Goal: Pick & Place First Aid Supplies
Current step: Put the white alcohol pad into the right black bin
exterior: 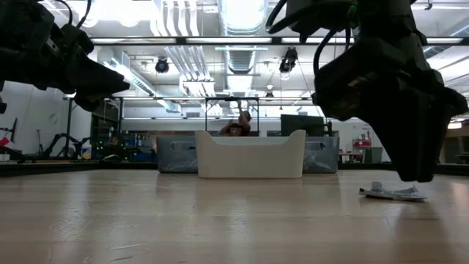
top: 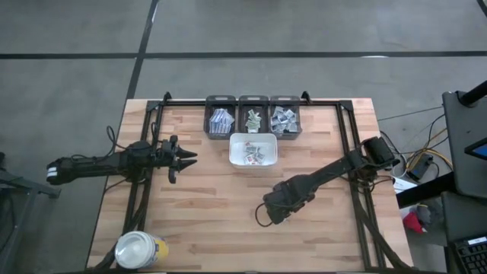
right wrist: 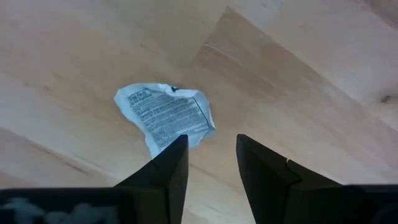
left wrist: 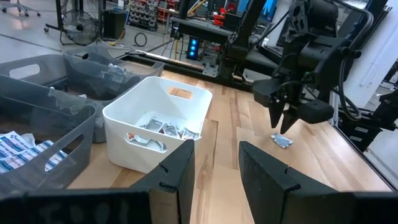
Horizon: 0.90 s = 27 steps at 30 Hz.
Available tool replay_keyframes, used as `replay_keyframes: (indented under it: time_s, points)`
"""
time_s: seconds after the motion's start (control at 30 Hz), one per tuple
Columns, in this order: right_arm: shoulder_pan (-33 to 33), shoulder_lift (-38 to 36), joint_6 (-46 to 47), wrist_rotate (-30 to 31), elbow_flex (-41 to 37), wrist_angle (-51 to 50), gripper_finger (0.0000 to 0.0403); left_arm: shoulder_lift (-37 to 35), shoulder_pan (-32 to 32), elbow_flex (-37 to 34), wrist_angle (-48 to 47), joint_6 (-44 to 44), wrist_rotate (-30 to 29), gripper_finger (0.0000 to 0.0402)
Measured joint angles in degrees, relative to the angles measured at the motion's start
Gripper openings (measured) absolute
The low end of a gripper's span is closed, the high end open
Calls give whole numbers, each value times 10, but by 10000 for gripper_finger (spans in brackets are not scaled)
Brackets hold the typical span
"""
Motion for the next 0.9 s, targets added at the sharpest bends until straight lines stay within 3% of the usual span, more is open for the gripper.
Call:
replay_keyframes:
  time_s: [0.43,0.9]
  points:
    - [0,-3,60,1,-59,62,116,0,0,0,0,0,0,119]
    - [0,-2,40,13,-62,48,22,0,0,0,0,0,0,120]
